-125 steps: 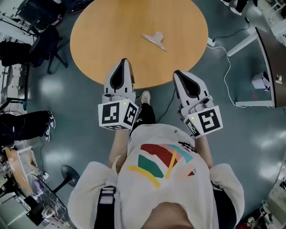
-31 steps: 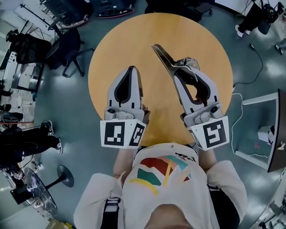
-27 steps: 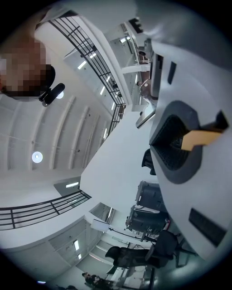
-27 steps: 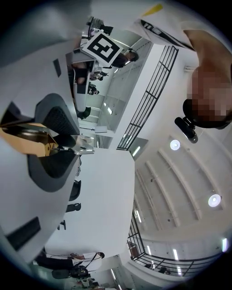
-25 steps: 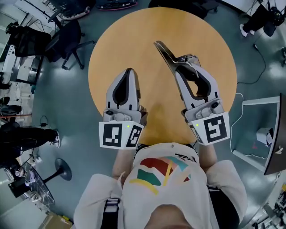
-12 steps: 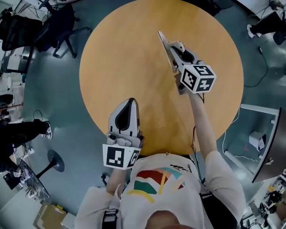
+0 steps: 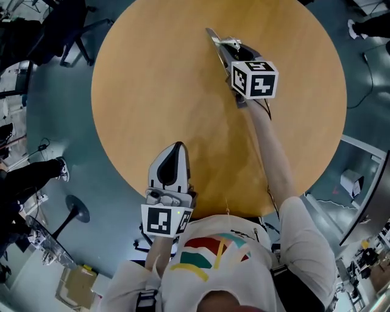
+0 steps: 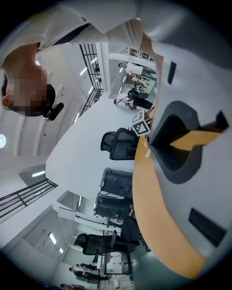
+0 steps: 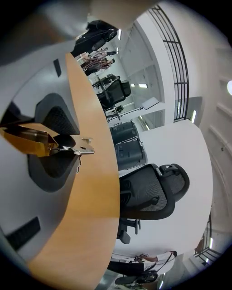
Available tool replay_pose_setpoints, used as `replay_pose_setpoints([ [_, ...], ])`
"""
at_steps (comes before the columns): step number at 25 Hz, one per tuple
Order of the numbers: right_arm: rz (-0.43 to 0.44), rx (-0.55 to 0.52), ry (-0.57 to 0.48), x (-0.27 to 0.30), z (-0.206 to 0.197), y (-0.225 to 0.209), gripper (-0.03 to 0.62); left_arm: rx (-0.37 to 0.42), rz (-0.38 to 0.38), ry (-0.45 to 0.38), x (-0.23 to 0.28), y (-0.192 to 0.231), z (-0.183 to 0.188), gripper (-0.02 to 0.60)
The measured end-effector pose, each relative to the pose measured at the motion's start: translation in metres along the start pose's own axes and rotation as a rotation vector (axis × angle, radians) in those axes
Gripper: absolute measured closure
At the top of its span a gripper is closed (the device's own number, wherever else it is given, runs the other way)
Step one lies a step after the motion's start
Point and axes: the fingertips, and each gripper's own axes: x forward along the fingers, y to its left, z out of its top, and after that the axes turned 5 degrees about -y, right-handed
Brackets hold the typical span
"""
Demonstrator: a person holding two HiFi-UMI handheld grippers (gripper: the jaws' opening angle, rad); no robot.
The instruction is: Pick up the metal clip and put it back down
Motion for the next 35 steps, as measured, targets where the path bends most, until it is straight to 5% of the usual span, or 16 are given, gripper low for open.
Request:
replay_pose_setpoints([
  [16,-0.055,-0.141,0.056,0.024,-0.018,-0.007,0.459,0.006,0.012,0.014,0.022,0.017,-0.021,0.538],
  [26,-0.101,-0.154,0.079,0.030,-0.016,-0.010,0.380,0.008,0.008,-0.010,0.014,0.018,-0.010,0.538],
  [35,-0.138,-0.161,-0.015,-0.004,0.032,-0.005,0.373,0.017,-0.014,-0.054,-0.003,0.014,0.010,0.538],
])
